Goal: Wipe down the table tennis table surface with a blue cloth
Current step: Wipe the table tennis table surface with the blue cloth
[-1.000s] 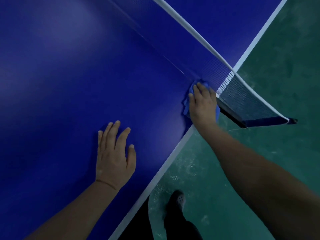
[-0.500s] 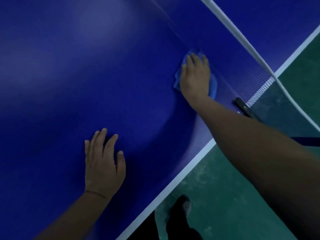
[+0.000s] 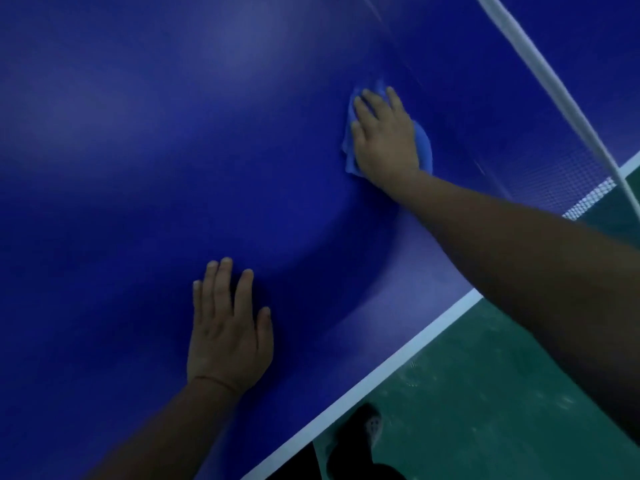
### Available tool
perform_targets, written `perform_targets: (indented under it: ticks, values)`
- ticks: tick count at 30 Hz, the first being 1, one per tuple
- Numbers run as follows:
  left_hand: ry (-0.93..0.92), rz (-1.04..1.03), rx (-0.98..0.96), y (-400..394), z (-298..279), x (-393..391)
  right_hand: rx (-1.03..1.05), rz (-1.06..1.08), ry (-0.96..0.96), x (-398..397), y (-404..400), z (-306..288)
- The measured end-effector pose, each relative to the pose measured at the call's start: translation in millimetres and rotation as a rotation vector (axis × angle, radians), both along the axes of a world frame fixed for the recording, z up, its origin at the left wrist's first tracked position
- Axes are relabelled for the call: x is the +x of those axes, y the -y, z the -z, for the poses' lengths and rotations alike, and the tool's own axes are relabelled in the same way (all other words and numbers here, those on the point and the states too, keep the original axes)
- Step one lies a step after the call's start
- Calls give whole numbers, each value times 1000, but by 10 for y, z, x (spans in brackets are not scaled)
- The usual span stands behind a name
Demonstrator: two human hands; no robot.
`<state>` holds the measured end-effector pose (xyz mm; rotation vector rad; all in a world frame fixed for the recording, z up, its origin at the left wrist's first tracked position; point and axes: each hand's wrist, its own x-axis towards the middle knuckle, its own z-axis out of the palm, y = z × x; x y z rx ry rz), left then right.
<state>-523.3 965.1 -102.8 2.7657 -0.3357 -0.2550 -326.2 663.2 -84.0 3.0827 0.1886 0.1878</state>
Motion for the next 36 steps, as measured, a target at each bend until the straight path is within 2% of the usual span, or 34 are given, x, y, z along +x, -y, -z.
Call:
perform_targets:
  ticks: [1,2,4,6,9,11,12,14,16,18,20,23,24,26,28,30,33,35,36]
  values:
    - [10,4,-14,2,-3,-4,-3,18,-13,125,-159,-5]
    - [17,-1,-32,-1,-1,0,-6,-51,-31,176,-372,6]
    - [16,-34,-99,-19,7,13,-18,-308,-84,-56,-869,19]
    - [0,-84,-209,-45,-8,19,-11,-602,-157,-796,-1149,55]
    - [-7,-138,-257,-181,-51,-37,16,-1003,-323,-2033,-908,24]
    - [2,-120,-216,-319,-81,-159,-41,-1084,-352,-2067,-555,59]
    - [9,-106,-197,-386,-89,-228,-72,-1014,-337,-1856,-455,84]
    - [17,-100,-170,-503,-94,-373,-24,-680,-210,-1308,-443,132]
    - [26,-153,-175,-588,-97,-474,68,-298,-128,-755,-631,65]
    - [19,-260,-219,-653,-97,-542,115,-63,-114,-443,-1025,0]
    - [5,-371,-263,-721,-104,-568,94,-114,-134,-516,-1579,42]
    - [-12,-419,-275,-822,-122,-569,53,-550,-250,-1580,-2149,68]
    - [-5,-394,-264,-839,-129,-562,65,-641,-274,-2043,-2116,75]
    - [19,-325,-241,-867,-129,-564,130,-672,-302,-2755,-1785,106]
    - [12,-261,-236,-861,-121,-585,70,-623,-339,-2931,-1260,126]
    - [-7,-213,-225,-817,-111,-622,29,-440,-283,-2708,-769,184]
    - [-25,-157,-219,-687,-113,-690,113,134,-141,-2115,-323,100]
    - [-37,-125,-211,-566,-129,-696,182,496,-111,-1865,-454,44]
    - [-43,-106,-201,-493,-135,-690,177,533,-115,-1864,-661,36]
